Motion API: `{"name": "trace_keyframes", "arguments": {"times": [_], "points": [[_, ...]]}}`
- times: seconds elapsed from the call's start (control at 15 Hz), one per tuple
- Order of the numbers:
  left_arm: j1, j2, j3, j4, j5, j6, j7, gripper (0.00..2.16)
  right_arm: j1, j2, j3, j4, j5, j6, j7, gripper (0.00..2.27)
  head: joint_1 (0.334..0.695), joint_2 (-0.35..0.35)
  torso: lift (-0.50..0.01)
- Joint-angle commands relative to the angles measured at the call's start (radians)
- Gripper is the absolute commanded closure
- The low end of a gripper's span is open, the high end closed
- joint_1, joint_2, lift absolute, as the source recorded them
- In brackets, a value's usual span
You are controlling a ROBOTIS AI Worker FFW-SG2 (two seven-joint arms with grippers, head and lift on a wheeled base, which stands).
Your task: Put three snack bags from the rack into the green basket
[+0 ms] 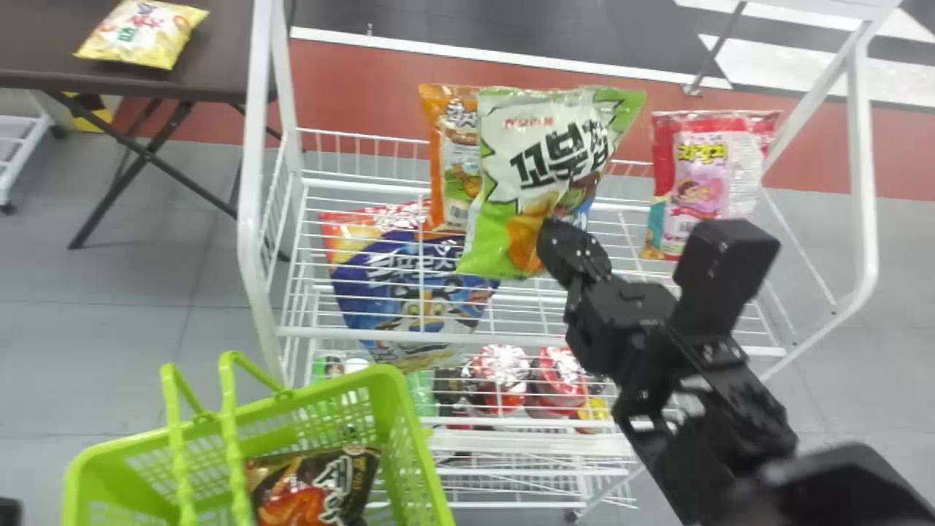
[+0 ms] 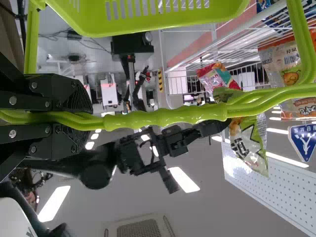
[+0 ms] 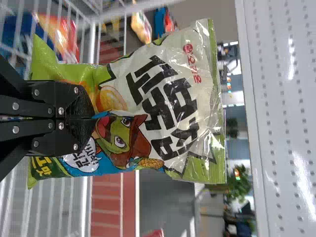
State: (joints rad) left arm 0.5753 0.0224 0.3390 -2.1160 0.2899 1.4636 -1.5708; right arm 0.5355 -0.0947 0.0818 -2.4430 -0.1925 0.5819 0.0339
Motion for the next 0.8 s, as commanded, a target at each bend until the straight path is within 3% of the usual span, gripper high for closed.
{"name": "trace_keyframes", "arguments": {"times": [0.0,0.27,0.33,0.6,0.73], "points": [[0.000,-0.001,0.000,-0.004,0.002,-0.001,-0.010,2.15,0.083,-0.030,0.082,-0.053,-0.024,0.006,0.021,2.26,0.695,-0.073,0.000],[0.000,-0.001,0.000,-0.005,0.006,0.002,-0.010,2.15,0.101,-0.097,0.246,-0.048,-0.012,0.157,0.024,2.26,0.695,0.067,0.000],[-0.002,0.001,0.000,-0.005,0.006,0.002,-0.010,2.15,0.101,-0.115,0.288,-0.030,-0.012,0.157,0.014,2.26,0.695,0.146,0.000],[-0.009,0.002,-0.002,-0.005,0.005,0.002,-0.010,2.15,0.100,-0.135,0.366,0.025,-0.016,0.175,0.011,2.25,0.695,0.302,0.000],[-0.014,0.004,-0.008,-0.004,0.005,0.002,-0.010,2.15,0.073,-0.155,0.403,0.076,-0.012,0.233,0.015,2.04,0.695,0.344,0.000]]}}
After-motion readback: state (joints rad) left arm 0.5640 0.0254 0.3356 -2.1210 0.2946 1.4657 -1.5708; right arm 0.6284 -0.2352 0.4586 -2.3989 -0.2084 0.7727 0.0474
